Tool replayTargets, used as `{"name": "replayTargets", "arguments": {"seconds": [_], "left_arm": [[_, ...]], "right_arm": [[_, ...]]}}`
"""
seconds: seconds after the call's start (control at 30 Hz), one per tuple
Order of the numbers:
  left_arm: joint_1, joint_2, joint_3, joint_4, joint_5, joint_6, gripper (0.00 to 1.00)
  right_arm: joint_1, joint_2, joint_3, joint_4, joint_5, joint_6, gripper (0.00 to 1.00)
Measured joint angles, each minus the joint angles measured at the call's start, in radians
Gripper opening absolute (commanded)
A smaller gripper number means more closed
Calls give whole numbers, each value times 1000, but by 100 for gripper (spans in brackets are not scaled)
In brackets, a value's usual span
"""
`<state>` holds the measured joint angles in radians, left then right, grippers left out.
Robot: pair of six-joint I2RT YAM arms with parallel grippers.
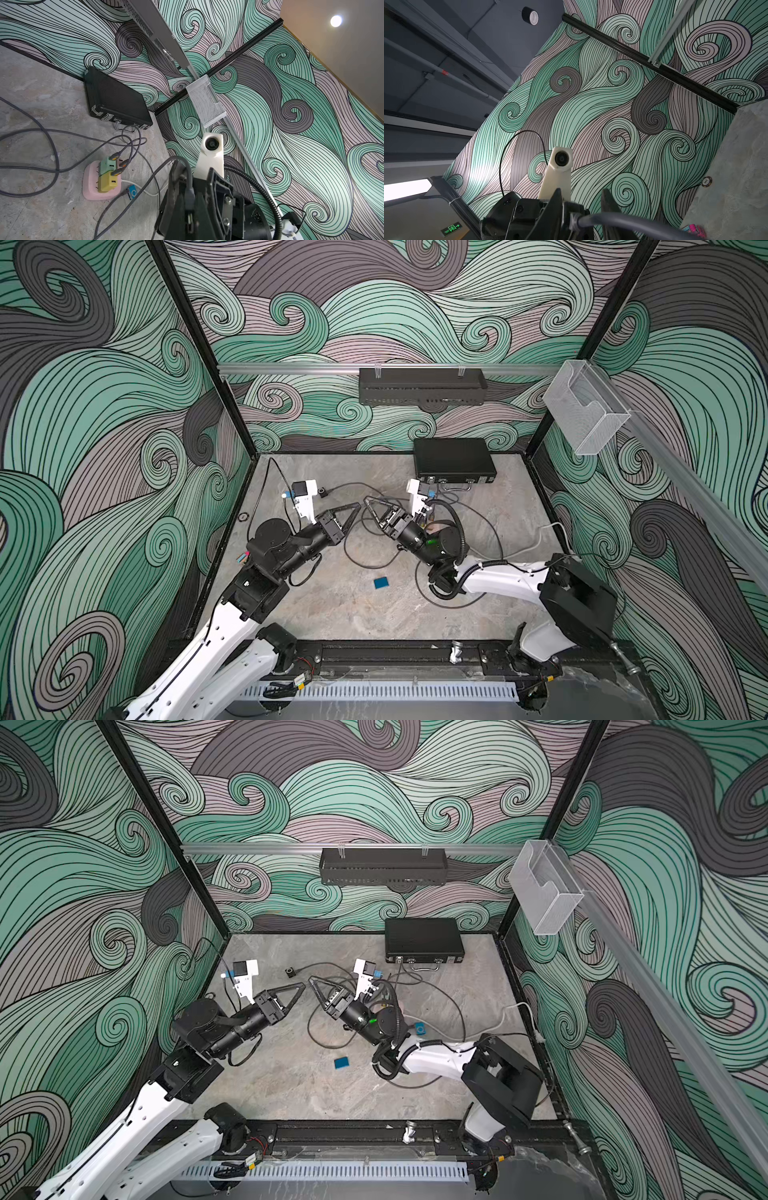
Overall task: Charge mp3
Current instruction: Pick up the charging cable from the center of the board.
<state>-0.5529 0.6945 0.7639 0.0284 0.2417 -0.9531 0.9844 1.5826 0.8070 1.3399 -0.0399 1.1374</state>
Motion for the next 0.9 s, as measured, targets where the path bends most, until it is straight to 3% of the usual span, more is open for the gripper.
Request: {"name": "replayTargets", "arguments": {"seconds": [0.27, 0.47, 0.9], "left_arm": [[-64, 1, -37, 39, -115, 1, 0], [-124, 23, -42, 72, -215, 11, 0], [-249, 43, -63, 114, -456, 78, 0]], "right_arm": [[-2, 21, 8, 9, 0, 60, 30], [-2, 21, 8, 9, 3, 94, 19], [-9, 17, -18, 10, 33, 164, 11]]}}
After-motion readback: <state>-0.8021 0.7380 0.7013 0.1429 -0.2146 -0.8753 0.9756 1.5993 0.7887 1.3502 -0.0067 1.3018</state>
